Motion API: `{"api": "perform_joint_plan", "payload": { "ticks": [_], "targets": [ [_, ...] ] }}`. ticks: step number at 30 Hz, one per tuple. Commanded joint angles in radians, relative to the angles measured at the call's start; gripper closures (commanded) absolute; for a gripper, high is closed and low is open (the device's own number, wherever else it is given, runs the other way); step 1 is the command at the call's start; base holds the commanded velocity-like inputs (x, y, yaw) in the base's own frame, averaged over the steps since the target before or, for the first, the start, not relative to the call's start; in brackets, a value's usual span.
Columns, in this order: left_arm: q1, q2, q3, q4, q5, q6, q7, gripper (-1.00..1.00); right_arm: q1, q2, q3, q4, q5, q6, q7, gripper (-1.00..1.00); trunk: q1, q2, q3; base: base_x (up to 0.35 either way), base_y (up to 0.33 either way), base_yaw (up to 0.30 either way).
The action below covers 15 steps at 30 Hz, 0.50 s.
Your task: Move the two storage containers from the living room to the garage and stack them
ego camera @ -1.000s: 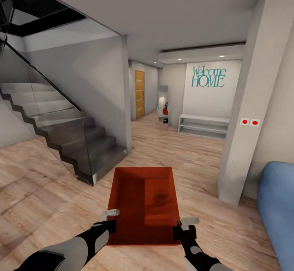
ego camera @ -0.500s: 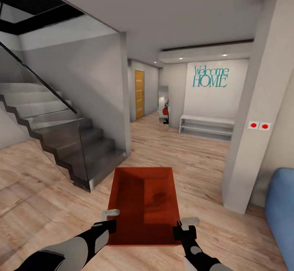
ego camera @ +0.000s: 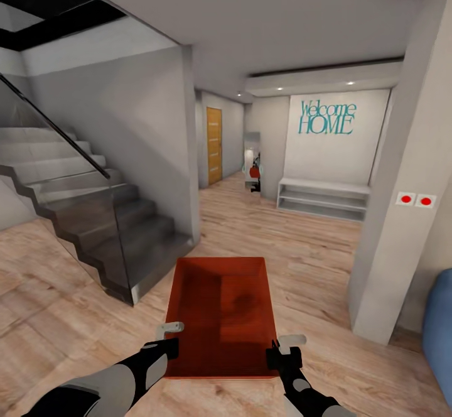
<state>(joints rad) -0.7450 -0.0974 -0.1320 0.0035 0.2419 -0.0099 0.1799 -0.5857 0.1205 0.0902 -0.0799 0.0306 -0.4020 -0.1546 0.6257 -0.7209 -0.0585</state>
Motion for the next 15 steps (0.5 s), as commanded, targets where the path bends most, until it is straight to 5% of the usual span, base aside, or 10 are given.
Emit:
{"api": "perform_joint_plan", "payload": {
  "ticks": [1,15],
  "targets": [
    [-0.002,0.004,0.048,-0.004,-0.001,-0.001,0.007,1.0,0.0,-0.008,0.002,0.007,-0.008,-0.003,-0.013,1.0,0.001,-0.001,-0.002,0.323,0.0,0.0],
    [-0.002,0.004,0.048,-0.004,-0.001,-0.001,0.007,1.0,0.0,-0.008,0.002,0.007,-0.008,-0.001,-0.013,1.0,0.001,-0.001,-0.002,0.322,0.0,0.0]
  ]
}}
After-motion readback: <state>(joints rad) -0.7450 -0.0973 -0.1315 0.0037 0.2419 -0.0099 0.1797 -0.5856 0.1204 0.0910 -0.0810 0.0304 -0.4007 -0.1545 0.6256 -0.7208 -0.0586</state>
